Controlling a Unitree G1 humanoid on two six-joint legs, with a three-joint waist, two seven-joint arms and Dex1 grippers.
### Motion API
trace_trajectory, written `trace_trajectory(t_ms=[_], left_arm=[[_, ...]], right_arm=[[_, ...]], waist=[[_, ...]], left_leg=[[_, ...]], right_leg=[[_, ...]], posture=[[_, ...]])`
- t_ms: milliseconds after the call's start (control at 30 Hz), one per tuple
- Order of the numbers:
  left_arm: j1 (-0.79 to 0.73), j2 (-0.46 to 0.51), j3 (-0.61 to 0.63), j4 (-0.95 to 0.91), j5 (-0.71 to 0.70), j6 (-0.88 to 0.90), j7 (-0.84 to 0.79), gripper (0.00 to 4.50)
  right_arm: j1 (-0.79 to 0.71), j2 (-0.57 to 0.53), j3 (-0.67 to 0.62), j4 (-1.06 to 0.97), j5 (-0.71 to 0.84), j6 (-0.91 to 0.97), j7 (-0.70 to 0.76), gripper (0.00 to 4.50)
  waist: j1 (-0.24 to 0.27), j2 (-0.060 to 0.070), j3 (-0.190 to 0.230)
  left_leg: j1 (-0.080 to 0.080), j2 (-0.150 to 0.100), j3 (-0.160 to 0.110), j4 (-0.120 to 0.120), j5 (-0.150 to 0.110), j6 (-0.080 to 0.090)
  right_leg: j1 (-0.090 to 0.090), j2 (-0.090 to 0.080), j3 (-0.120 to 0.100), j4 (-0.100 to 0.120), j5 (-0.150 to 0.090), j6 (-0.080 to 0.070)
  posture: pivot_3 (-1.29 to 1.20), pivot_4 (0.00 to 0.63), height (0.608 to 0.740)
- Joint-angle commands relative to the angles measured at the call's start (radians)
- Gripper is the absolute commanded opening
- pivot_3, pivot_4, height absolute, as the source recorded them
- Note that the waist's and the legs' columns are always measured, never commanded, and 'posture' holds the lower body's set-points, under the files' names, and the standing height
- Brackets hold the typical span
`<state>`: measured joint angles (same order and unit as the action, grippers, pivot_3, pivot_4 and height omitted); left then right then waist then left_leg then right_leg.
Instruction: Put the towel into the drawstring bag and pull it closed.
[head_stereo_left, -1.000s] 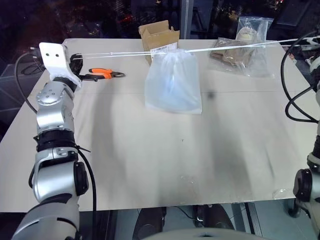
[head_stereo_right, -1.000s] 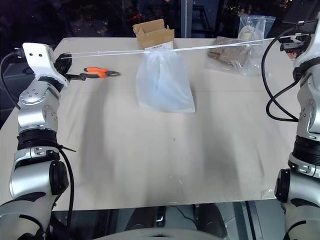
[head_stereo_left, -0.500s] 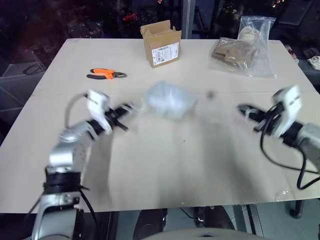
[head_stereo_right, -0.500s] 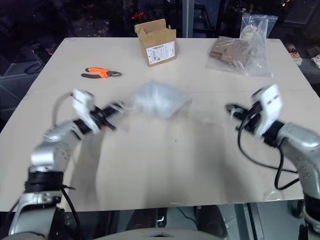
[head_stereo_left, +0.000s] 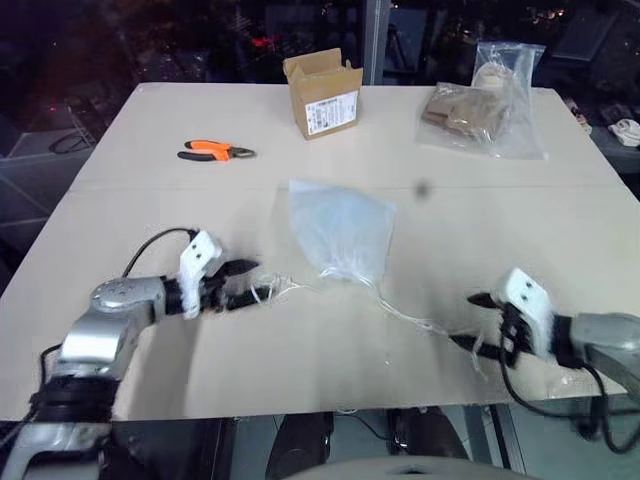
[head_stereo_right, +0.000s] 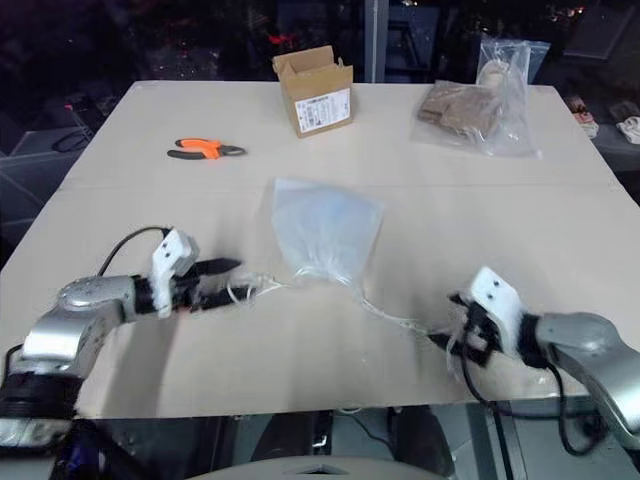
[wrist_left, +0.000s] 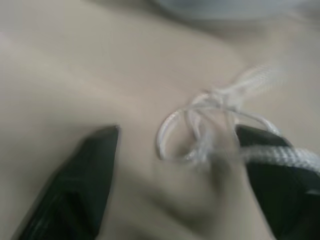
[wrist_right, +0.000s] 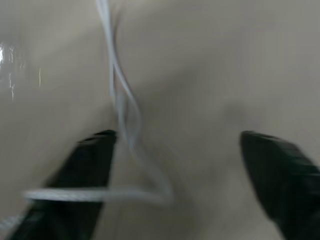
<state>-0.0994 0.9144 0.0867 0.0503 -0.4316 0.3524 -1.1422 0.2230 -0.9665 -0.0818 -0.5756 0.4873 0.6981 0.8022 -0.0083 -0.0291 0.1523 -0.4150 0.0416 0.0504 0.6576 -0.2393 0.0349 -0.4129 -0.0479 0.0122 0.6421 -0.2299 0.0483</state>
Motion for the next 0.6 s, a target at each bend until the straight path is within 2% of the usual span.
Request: trace_trajectory(t_ms=[33, 67, 133, 200, 233, 267, 333, 400, 433, 467, 600], left_arm=[[0.03, 0.02, 0.065, -0.073, -0.077, 0.105, -0.018, 4.44], [-0.002, 0.0, 0.089, -0.083, -0.114, 0.148, 0.014, 4.44], [-0.071, -0.044, 0.102, -0.052, -0.097, 0.166, 0.099, 4.44], [-0.107, -0.07, 0.105, -0.002, -0.053, 0.169, 0.171, 4.44], [-0.086, -0.049, 0.084, 0.009, -0.012, 0.149, 0.167, 4.44], [-0.034, -0.01, 0.053, -0.008, 0.022, 0.113, 0.117, 4.44], [0.085, 0.067, -0.001, -0.058, 0.09, 0.044, 0.037, 4.44], [0.126, 0.065, 0.025, -0.102, 0.051, 0.064, 0.033, 4.44], [0.11, 0.041, 0.06, -0.123, -0.011, 0.116, 0.051, 4.44], [0.092, 0.02, 0.088, -0.137, -0.058, 0.157, 0.065, 4.44], [0.07, -0.056, 0.194, -0.18, -0.145, 0.168, 0.11, 4.44]], right_arm=[[0.051, 0.055, -0.174, -0.122, 0.21, 0.035, 0.044, 4.5], [0.014, 0.108, -0.221, -0.132, 0.355, 0.053, 0.004, 4.5], [-0.098, 0.215, -0.263, -0.094, 0.5, 0.075, -0.116, 4.5], [-0.182, 0.285, -0.278, -0.01, 0.486, 0.092, -0.235, 4.5], [-0.207, 0.301, -0.294, 0.054, 0.483, 0.131, -0.304, 4.5], [-0.196, 0.273, -0.278, 0.072, 0.433, 0.14, -0.303, 4.5], [-0.091, 0.117, -0.17, 0.025, 0.269, 0.119, -0.207, 4.5], [0.014, 0.004, -0.096, -0.024, 0.169, 0.072, -0.127, 4.5], [0.046, -0.008, -0.099, -0.047, 0.177, 0.068, -0.101, 4.5], [0.065, -0.006, -0.112, -0.064, 0.196, 0.06, -0.082, 4.5], [0.045, 0.113, -0.211, -0.06, 0.247, -0.045, -0.079, 4.5]], waist=[[0.0, 0.002, 0.0], [-0.001, 0.001, 0.0], [-0.002, 0.0, 0.002], [-0.002, -0.002, 0.001], [-0.002, -0.003, 0.0], [-0.006, -0.006, -0.002], [-0.004, -0.003, -0.004], [-0.002, -0.001, -0.006], [0.0, 0.007, -0.008], [0.001, 0.007, -0.009], [0.001, 0.003, -0.006]], left_leg=[[0.0, 0.0, 0.0, -0.002, 0.0, 0.0], [0.001, 0.0, 0.0, -0.004, 0.0, 0.0], [0.001, 0.001, -0.002, -0.003, 0.0, 0.0], [0.001, 0.0, -0.003, -0.001, 0.001, 0.0], [0.002, 0.0, -0.003, 0.001, 0.001, 0.0], [0.002, 0.0, -0.002, 0.001, 0.002, 0.001], [0.003, -0.001, 0.002, 0.003, 0.002, 0.001], [0.003, -0.002, 0.005, 0.0, 0.0, 0.003], [0.002, -0.003, 0.005, -0.002, -0.001, 0.003], [0.001, -0.004, 0.006, -0.004, -0.001, 0.004], [0.001, -0.003, 0.002, -0.004, -0.001, 0.004]], right_leg=[[0.0, 0.0, 0.0, 0.0, 0.0, 0.0], [0.0, 0.0, 0.0, 0.0, 0.0, 0.0], [0.0, 0.001, 0.0, 0.0, 0.0, 0.0], [0.001, 0.002, -0.001, 0.0, -0.001, -0.001], [0.001, 0.002, -0.001, 0.0, 0.0, -0.001], [0.002, 0.002, 0.0, 0.0, 0.0, -0.001], [0.002, 0.0, 0.002, 0.0, 0.002, -0.005], [0.0, -0.006, 0.003, 0.0, 0.001, -0.004], [-0.001, -0.006, 0.003, -0.001, 0.001, -0.004], [-0.002, -0.007, 0.004, -0.002, 0.0, -0.001], [-0.002, -0.003, 0.002, -0.001, 0.0, 0.003]], posture=[[0.0, 0.15, 0.74], [0.0, 0.15, 0.74], [0.0, 0.15, 0.74], [0.0, 0.15, 0.74], [0.0, 0.15, 0.74], [0.0, 0.15, 0.74], [0.0, 0.15, 0.74], [0.0, 0.15, 0.74], [0.0, 0.15, 0.74], [0.0, 0.15, 0.74], [0.0, 0.15, 0.74]])
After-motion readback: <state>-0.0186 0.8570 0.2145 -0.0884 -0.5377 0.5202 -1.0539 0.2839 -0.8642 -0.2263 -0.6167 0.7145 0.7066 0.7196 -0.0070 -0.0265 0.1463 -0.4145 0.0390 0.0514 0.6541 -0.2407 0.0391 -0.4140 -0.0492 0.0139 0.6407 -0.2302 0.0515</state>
